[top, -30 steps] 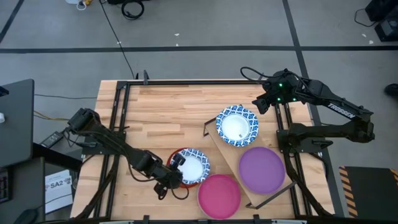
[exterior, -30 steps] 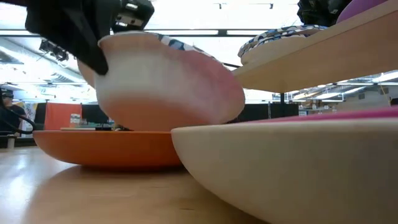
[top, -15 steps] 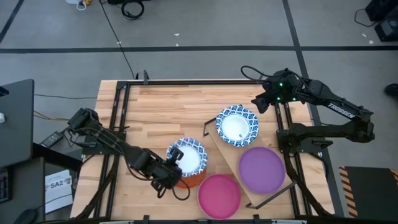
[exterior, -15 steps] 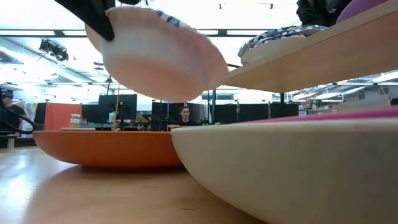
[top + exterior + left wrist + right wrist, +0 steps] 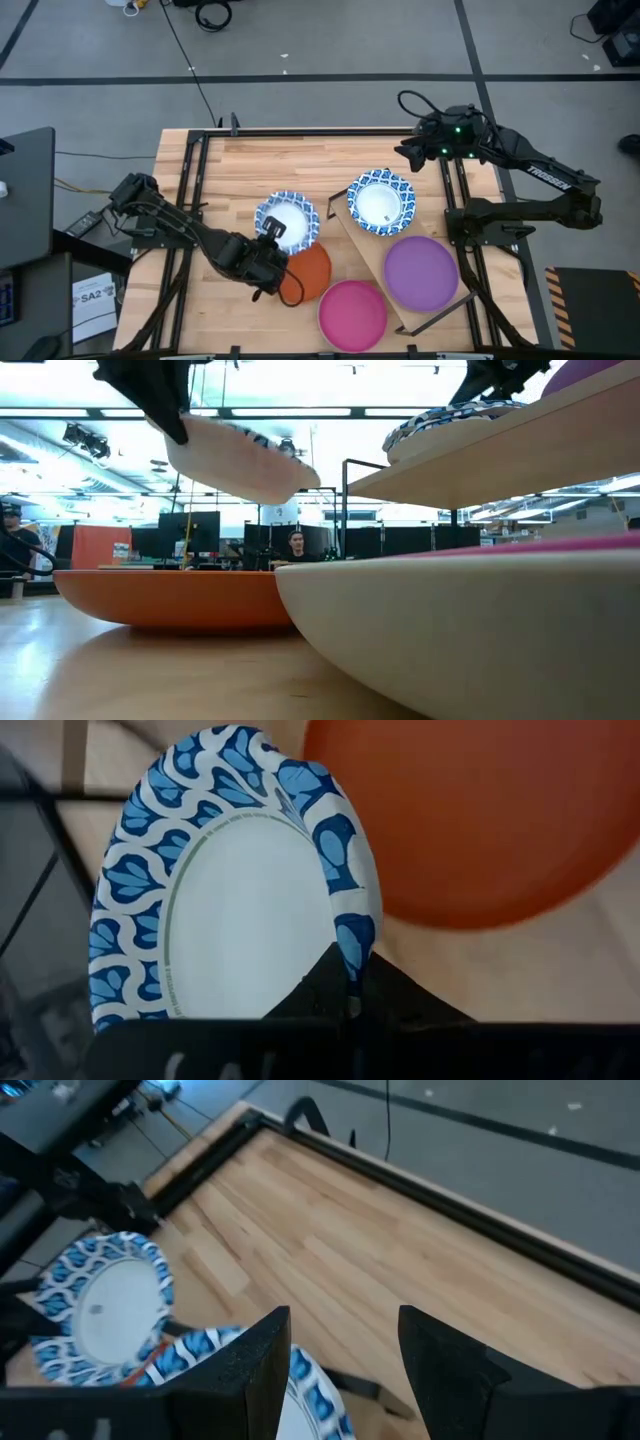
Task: Place and stack plates onto a shelf
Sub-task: Stack the white bowl on top of the white bowls on the shelf
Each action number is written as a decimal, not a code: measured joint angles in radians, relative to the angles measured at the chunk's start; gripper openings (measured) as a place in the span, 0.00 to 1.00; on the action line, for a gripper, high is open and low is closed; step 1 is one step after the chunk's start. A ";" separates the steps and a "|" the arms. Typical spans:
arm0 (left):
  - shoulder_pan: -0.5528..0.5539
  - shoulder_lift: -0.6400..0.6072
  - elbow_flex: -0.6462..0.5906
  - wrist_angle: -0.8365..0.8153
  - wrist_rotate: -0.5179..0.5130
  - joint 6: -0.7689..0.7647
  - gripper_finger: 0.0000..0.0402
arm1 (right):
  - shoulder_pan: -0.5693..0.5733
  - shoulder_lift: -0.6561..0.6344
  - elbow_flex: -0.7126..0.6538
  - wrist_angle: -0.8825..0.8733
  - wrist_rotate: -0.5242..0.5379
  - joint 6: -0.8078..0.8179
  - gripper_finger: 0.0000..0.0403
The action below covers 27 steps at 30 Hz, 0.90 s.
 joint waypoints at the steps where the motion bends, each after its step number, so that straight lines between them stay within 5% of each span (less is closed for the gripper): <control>1: 0.008 0.000 0.000 -0.015 -0.008 -0.013 0.03 | 0.000 0.003 0.000 0.014 -0.001 0.000 0.48; 27: 0.153 0.000 0.000 -0.135 -0.404 0.086 0.03 | 0.001 0.320 0.000 0.501 -0.299 0.156 0.48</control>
